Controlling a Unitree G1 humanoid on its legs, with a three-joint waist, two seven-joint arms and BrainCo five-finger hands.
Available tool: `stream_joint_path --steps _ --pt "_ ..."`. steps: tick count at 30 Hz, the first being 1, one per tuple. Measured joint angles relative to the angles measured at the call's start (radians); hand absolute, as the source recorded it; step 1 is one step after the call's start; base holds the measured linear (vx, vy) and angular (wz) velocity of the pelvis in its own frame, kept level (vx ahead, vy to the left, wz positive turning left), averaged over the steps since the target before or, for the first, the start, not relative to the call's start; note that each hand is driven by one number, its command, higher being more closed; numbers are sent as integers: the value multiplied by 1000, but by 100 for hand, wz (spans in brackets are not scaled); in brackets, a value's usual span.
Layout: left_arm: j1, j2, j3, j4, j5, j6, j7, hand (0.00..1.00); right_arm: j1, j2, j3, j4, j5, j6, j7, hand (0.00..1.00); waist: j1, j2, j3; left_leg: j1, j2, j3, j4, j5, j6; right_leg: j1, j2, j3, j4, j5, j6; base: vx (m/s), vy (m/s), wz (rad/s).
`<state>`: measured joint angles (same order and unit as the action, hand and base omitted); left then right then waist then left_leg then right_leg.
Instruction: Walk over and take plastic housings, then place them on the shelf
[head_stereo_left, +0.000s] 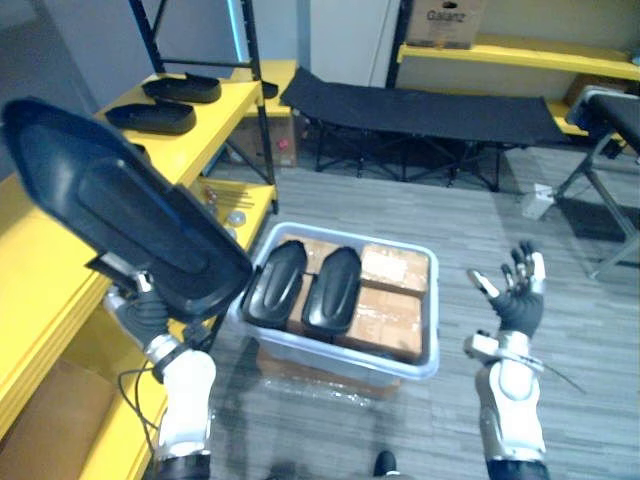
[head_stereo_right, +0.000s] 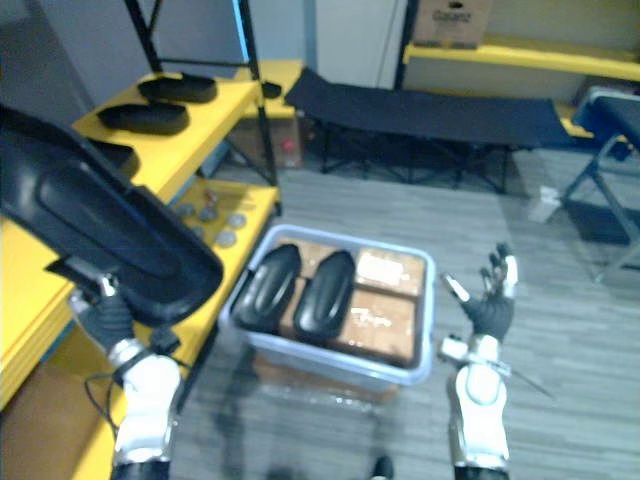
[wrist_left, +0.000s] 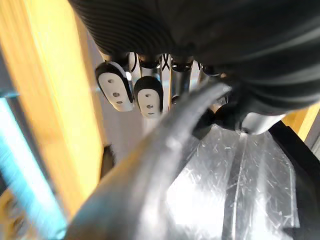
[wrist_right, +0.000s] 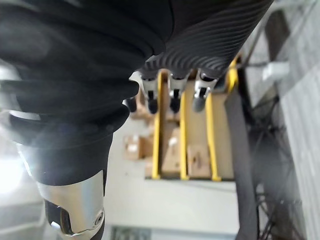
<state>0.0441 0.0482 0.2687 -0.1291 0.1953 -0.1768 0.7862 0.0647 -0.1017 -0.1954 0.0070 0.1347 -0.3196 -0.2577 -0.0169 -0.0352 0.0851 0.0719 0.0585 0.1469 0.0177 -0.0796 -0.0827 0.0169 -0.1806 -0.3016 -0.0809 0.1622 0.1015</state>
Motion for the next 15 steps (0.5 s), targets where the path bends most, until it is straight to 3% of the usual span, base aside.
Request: stream_joint_path --steps 5,11,13,15 --pt "10 -1 43 -45 7 -15 16 100 0 5 2 0 19 12 33 0 3 4 -2 -2 -1 -3 -1 0 0 3 -3 -4 0 -2 2 -1 0 1" --pt "42 -25 50 -106 26 -39 17 100 6 9 9 12 87 24 136 0 5 14 -9 -2 -7 -31 -9 2 2 18 -9 -36 0 -11 9 26 6 15" --pt "81 -24 90 -169 130 -40 57 100 5 9 43 13 88 46 211 0 15 14 -9 -7 -8 -52 -10 2 3 23 -11 -56 0 -12 7 70 2 20" --pt "81 -22 121 -177 178 -38 71 100 5 9 69 13 88 55 236 0 24 14 -9 -7 -8 -56 -10 2 3 24 -11 -60 0 -14 6 19 -1 10"
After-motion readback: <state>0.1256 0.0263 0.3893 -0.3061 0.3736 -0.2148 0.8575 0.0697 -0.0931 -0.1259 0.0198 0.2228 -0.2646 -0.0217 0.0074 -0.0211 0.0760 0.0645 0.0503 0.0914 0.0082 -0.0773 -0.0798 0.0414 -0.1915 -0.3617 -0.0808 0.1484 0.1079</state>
